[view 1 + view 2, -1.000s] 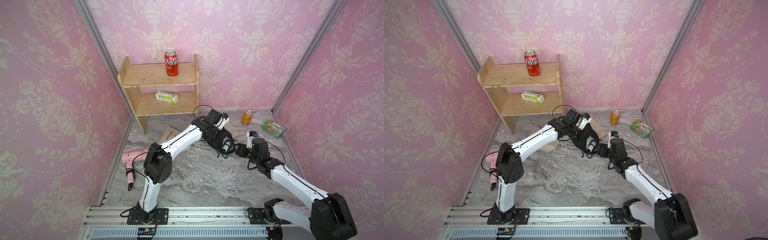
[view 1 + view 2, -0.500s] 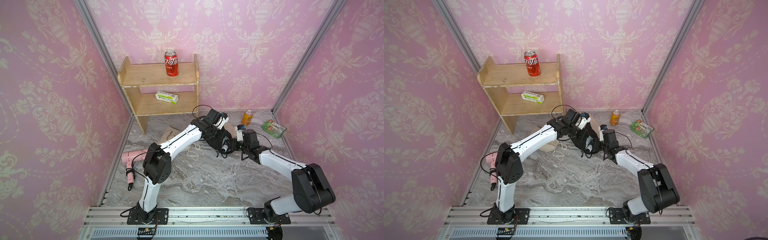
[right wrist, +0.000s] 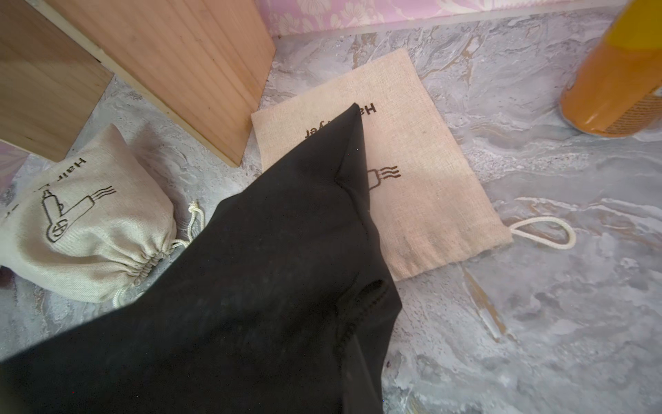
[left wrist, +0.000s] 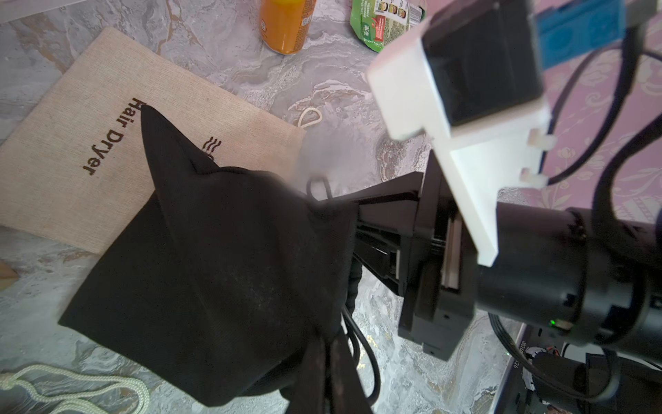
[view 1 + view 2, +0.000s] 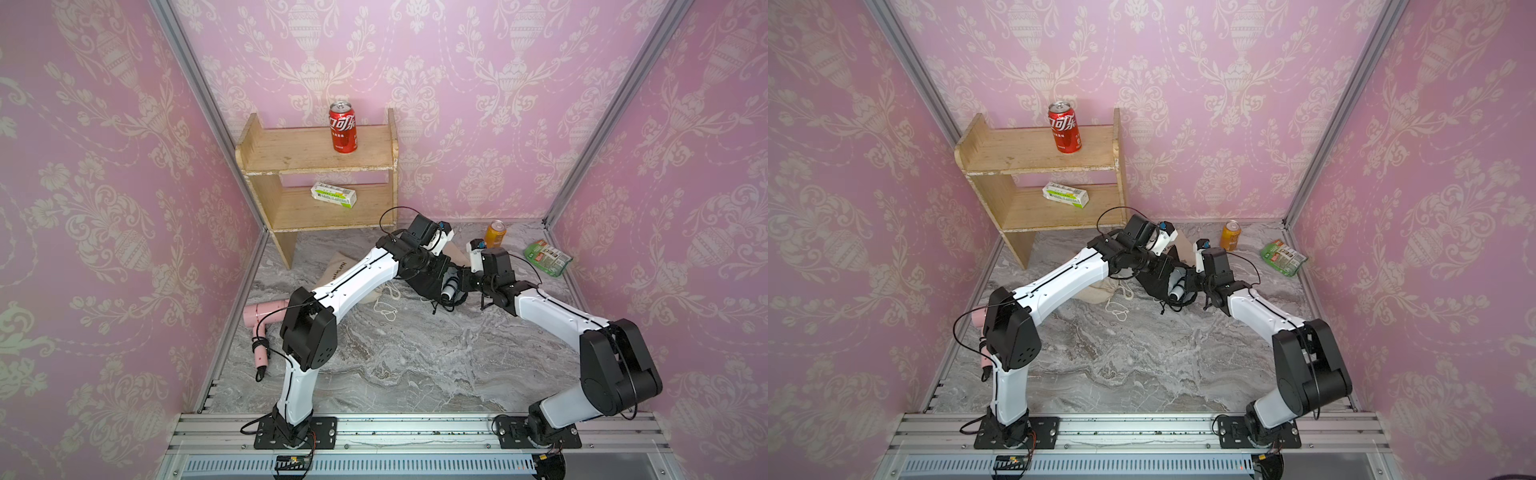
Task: Pack away hair dryers
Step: Place the drawstring bag at the center of the board.
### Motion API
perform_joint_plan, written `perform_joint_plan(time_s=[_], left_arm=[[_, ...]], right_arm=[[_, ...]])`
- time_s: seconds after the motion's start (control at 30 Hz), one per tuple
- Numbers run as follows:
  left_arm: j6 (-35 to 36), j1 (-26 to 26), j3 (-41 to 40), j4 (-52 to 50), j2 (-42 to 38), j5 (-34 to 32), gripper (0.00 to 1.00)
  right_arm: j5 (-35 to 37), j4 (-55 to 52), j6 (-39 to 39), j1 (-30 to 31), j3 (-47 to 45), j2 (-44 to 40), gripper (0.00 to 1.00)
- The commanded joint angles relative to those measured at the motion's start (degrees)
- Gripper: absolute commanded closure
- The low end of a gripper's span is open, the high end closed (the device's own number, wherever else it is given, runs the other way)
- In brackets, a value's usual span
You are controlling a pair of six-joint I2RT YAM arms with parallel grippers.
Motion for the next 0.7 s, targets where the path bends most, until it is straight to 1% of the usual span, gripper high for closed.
perform_joint_plan(time_s=[0.0, 0.1, 0.23, 0.3, 0.43, 0.5, 0.67], left_arm=[[0.95, 1.76, 4.4, -2.1, -2.66, 0.53, 1.0], [2.52, 2.84, 11.73, -6.82, -0.87, -0.08, 1.0], [4.91, 3.5, 23.22, -14.71, 2.82, -1.64, 1.0], [5.63, 3.69, 26.8, -17.61, 4.42, -2.05, 1.0], [6.4, 3.95, 27.66, -19.82, 5.3, -2.72, 1.0], [6.36, 4.09, 26.94, -20.18, 5.17, -2.79, 1.0], [6.08, 4.76, 22.11, -17.8, 2.91, -3.07, 1.0]], right_arm=[[-1.01, -4.76, 0.56, 0.21, 4.29, -4.09, 1.0], [-1.27, -10.64, 1.94, 0.21, 9.28, -6.12, 1.0], [-3.15, -19.86, 3.44, 0.19, 19.44, -8.06, 1.0], [-4.3, -23.19, 4.36, 0.21, 23.03, -8.97, 1.0], [-6.87, -27.94, 5.67, 0.28, 28.61, -10.73, 1.0], [-6.68, -30.57, 5.63, 0.32, 30.93, -11.02, 1.0], [-6.76, -33.43, 5.1, 0.33, 33.38, -11.81, 1.0]])
